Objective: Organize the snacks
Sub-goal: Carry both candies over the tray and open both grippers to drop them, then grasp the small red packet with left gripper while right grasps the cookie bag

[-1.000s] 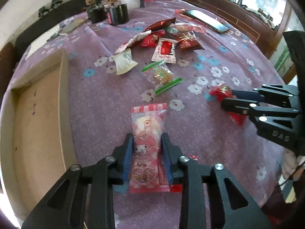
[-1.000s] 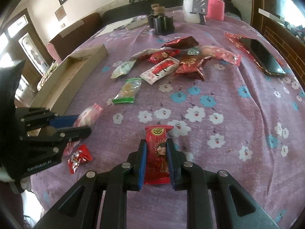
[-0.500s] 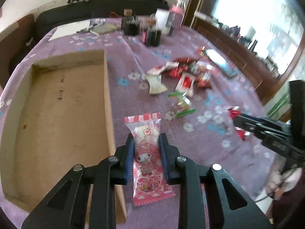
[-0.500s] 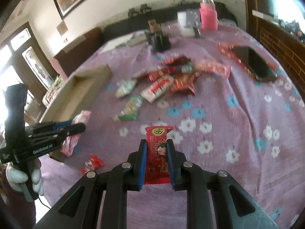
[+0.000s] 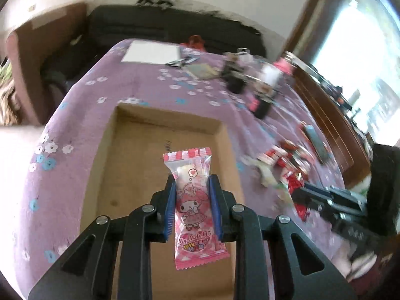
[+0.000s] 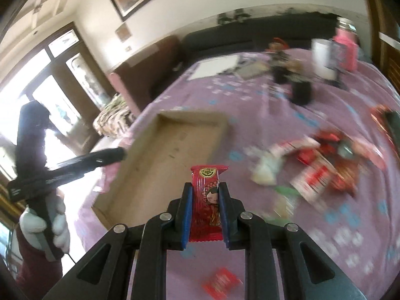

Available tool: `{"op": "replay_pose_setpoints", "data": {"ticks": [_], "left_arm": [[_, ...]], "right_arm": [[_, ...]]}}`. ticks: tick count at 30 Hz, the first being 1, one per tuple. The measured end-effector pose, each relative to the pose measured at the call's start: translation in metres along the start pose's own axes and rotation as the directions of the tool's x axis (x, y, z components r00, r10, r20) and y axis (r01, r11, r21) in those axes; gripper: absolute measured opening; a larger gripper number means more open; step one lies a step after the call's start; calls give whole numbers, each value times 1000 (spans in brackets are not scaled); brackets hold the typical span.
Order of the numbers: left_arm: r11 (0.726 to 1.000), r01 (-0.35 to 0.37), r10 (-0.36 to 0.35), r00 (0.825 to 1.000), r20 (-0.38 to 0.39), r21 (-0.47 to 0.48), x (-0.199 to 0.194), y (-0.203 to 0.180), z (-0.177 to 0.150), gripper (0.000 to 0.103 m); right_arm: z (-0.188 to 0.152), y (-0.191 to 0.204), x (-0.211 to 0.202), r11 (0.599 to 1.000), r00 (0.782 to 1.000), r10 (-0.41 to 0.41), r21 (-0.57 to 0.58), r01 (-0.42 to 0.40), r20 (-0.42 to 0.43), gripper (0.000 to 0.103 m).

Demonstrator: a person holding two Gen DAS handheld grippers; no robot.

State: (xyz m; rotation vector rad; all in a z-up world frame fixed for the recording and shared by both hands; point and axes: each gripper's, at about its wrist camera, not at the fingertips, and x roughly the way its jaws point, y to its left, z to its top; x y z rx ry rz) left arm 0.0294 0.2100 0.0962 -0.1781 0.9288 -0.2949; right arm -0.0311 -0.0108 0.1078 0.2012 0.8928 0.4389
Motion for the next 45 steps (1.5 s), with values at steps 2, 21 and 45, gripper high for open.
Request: {"op": "replay_pose_setpoints", "data": {"ticks": [2, 21, 45], "left_arm": [[999, 1, -2, 1000, -8, -39, 17, 13, 12, 22], [956, 50, -72, 995, -64, -288, 100, 69, 31, 42], [989, 141, -143, 989, 48, 56, -29, -74, -83, 61]], "right_arm": [[16, 10, 22, 1000, 1000, 0, -5, 0, -13, 20], [65, 10, 153, 991, 988, -134, -12, 134, -76, 29], [-32, -111, 0, 966, 988, -145, 211, 151, -43, 51]]}}
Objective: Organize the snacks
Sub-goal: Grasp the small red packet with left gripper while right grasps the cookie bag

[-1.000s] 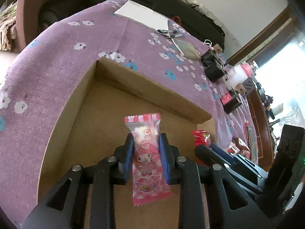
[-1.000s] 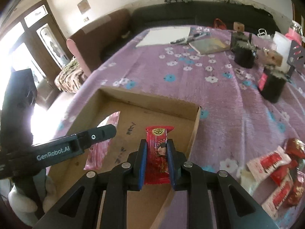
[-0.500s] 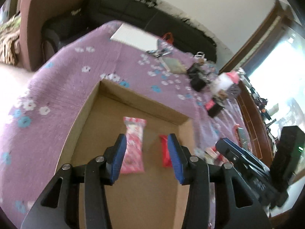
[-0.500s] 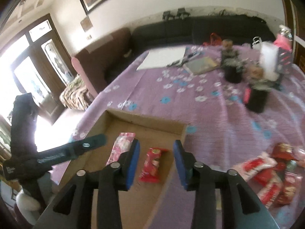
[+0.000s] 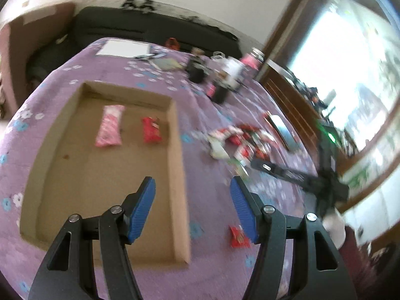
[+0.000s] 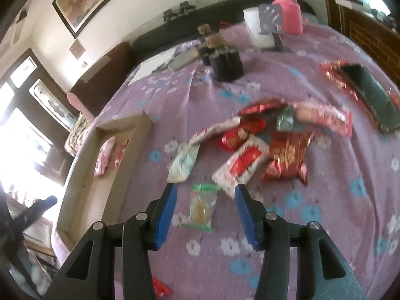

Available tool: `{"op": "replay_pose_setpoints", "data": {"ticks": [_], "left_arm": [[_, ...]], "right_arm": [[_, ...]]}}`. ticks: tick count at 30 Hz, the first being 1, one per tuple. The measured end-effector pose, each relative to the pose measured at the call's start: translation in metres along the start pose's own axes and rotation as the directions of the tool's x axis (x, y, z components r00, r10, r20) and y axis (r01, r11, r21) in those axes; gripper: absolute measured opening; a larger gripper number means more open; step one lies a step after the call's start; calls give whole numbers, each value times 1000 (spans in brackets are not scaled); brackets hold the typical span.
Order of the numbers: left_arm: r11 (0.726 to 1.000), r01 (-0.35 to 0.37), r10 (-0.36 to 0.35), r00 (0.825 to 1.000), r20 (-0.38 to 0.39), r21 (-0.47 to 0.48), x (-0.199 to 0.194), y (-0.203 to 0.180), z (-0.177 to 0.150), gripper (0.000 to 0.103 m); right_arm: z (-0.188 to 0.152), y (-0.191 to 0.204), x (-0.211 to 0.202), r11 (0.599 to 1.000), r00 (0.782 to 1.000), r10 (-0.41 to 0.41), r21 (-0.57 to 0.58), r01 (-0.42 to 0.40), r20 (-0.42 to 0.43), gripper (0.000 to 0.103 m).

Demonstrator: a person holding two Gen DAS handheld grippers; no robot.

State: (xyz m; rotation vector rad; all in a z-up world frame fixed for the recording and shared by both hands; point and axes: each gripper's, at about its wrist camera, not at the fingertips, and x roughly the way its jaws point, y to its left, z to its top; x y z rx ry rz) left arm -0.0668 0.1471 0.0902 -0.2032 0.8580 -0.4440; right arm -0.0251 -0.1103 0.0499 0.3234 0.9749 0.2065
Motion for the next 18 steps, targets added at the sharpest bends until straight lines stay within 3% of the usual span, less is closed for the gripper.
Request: {"op": "replay_pose_setpoints", "data": {"ticks": [7, 9, 10, 18], "left_arm": [[987, -1, 2, 1000, -10, 160, -1, -47, -28, 61], [979, -2, 5, 1000, -12, 203, 0, -58, -36, 61], [973, -3, 6, 1000, -13, 232, 2, -64, -40, 61], [932, -44, 74, 995, -70, 360, 44, -94, -68, 61]], "right_arm": [[-15, 22, 27, 995, 996, -77, -71, 75, -33, 49], [-17, 23, 35, 991, 994, -110, -77, 108, -27, 41], [-18, 23, 35, 987, 991, -132, -91, 130, -15, 25], [-31, -6, 12, 990, 991, -133, -58, 132, -9, 24]]}}
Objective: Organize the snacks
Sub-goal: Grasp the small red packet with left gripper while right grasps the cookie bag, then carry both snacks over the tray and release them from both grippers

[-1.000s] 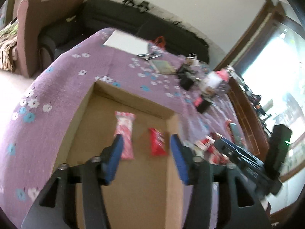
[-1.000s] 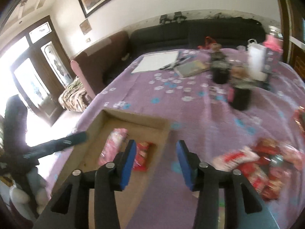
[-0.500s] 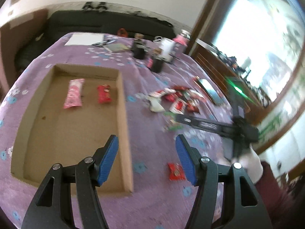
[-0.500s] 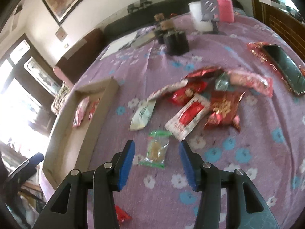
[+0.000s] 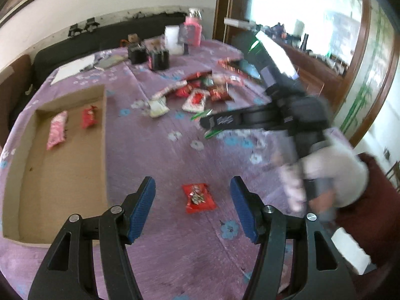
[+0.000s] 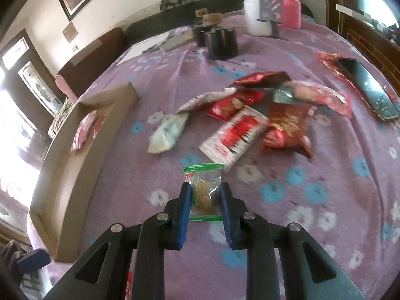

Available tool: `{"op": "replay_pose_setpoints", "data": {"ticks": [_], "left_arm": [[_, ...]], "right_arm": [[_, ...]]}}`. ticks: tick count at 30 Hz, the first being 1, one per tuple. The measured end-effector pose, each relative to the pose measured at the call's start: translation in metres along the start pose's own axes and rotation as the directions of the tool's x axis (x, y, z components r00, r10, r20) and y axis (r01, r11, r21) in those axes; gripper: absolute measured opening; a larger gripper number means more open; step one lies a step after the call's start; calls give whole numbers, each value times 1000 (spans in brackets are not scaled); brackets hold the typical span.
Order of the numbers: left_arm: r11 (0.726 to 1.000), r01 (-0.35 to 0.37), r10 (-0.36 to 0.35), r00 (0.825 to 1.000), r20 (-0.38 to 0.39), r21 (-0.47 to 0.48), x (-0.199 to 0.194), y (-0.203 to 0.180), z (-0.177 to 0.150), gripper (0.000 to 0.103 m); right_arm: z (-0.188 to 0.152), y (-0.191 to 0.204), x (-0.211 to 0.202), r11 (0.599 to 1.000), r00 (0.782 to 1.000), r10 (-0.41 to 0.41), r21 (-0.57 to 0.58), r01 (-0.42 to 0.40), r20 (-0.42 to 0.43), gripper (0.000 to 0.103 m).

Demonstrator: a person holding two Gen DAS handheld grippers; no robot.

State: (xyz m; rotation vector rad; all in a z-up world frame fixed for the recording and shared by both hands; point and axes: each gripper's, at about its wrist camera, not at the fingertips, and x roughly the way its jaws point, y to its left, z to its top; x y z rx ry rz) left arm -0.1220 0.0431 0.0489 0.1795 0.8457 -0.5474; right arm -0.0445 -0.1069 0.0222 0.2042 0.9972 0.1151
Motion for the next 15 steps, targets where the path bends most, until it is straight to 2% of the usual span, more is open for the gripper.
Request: {"op": "replay_pose_setpoints", "data": {"ticks": [8, 9, 10, 11, 15], "left_arm": [[998, -54, 52, 992, -113, -20, 45, -6, -3, 59], [998, -58, 55, 992, -117, -23, 47, -6, -5, 48], [997, -75, 73, 991, -110, -18, 47, -7, -6, 42], [995, -95, 94, 990, -106, -7, 48, -8, -6, 26], [996, -79, 74, 992, -102, -52, 44, -2, -7, 23]], "right_arm": [[-20, -34, -24, 1000, 1000, 15, 21, -15, 2, 24], [-22, -37, -26, 999, 1000, 19, 26, -19, 4, 24], [-23, -38, -27, 999, 1000, 21, 28, -22, 6, 24], [-24, -40, -28, 999, 1000, 26, 32, -26, 8, 24], [-28, -44, -32, 998, 999, 37, 40, -38, 20, 24]]}}
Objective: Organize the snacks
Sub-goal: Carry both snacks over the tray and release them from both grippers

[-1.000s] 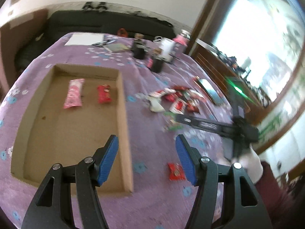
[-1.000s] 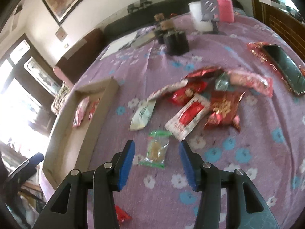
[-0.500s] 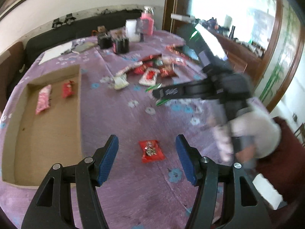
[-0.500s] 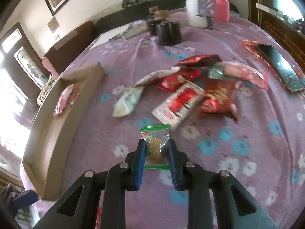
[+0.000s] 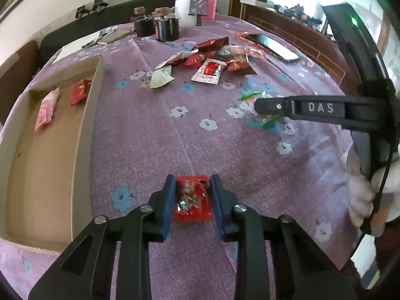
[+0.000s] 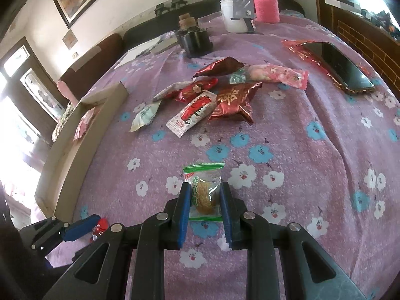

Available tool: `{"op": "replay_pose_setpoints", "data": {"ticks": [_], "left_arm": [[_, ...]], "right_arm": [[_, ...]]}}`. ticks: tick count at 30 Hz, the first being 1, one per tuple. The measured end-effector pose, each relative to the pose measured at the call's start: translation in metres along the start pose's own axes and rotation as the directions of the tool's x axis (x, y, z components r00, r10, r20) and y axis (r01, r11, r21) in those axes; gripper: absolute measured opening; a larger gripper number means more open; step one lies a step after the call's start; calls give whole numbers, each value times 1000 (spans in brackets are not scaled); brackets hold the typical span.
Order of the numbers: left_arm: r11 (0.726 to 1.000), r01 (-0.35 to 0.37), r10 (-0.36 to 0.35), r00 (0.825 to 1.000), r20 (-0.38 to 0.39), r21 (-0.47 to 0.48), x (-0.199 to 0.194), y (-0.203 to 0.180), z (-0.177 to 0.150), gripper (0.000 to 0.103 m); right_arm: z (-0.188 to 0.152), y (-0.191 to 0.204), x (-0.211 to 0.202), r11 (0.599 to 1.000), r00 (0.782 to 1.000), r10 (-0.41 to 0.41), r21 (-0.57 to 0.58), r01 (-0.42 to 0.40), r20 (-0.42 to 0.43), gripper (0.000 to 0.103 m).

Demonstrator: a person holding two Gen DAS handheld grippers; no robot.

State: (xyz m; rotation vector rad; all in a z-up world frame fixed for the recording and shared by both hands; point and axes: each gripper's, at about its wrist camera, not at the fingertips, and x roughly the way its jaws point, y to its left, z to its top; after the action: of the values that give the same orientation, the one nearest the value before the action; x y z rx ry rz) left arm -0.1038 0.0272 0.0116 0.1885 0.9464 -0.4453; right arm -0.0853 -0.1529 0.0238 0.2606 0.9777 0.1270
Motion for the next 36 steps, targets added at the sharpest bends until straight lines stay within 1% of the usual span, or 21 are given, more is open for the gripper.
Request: {"op": "replay_pose_setpoints", "data": {"ticks": [4, 7, 10, 12, 16, 17, 19, 23, 25, 27, 29, 30, 31, 32, 33, 36], "left_arm": [[996, 60, -58, 998, 31, -70, -17, 17, 5, 23], [983, 126, -115, 990, 85, -135, -45, 40, 10, 23], [962, 181, -151, 976, 154, -204, -82, 78, 21, 23], [955, 187, -147, 972, 183, -229, -101, 103, 29, 23], [954, 122, -64, 975, 212, -275, -131, 153, 51, 23], [957, 74, -12, 976, 218, -279, -138, 168, 60, 23], [959, -1, 66, 974, 217, -283, -144, 188, 75, 24], [945, -52, 120, 974, 194, -323, -134, 228, 99, 24], [938, -68, 139, 972, 187, -340, -122, 243, 104, 24], [926, -62, 132, 977, 166, -373, -99, 262, 109, 24], [914, -49, 111, 985, 132, -403, -67, 275, 110, 24], [909, -43, 99, 989, 114, -414, -53, 279, 109, 24], [903, -32, 78, 993, 89, -429, -36, 284, 106, 24], [899, -25, 64, 995, 75, -438, -27, 286, 104, 24], [890, -15, 42, 998, 50, -456, -8, 291, 101, 24], [873, -5, 13, 1000, 14, -487, 21, 297, 95, 24]], "right_arm": [[-3, 2, -12, 1000, 999, 25, -4, -25, 33, 24], [0, 10, -27, 999, 997, 44, -21, -42, 61, 24], [7, 27, -46, 996, 993, 73, -53, -68, 94, 24], [16, 42, -61, 993, 988, 95, -84, -85, 121, 23], [47, 82, -91, 978, 970, 166, -152, -140, 177, 23], [57, 96, -99, 973, 963, 186, -174, -153, 195, 23], [76, 124, -111, 961, 950, 224, -214, -177, 220, 23], [114, 176, -120, 932, 923, 307, -269, -243, 231, 23], [132, 201, -109, 919, 916, 343, -275, -282, 209, 23], [144, 222, -81, 914, 924, 350, -272, -301, 156, 23], [146, 238, -45, 919, 940, 326, -265, -291, 97, 23], [146, 245, -19, 923, 949, 312, -255, -288, 55, 23], [145, 248, 2, 926, 953, 302, -243, -289, 21, 23], [143, 250, 20, 931, 958, 287, -235, -280, -5, 23], [141, 252, 44, 938, 964, 262, -228, -263, -34, 23], [134, 250, 93, 951, 973, 212, -210, -227, -92, 23]]}}
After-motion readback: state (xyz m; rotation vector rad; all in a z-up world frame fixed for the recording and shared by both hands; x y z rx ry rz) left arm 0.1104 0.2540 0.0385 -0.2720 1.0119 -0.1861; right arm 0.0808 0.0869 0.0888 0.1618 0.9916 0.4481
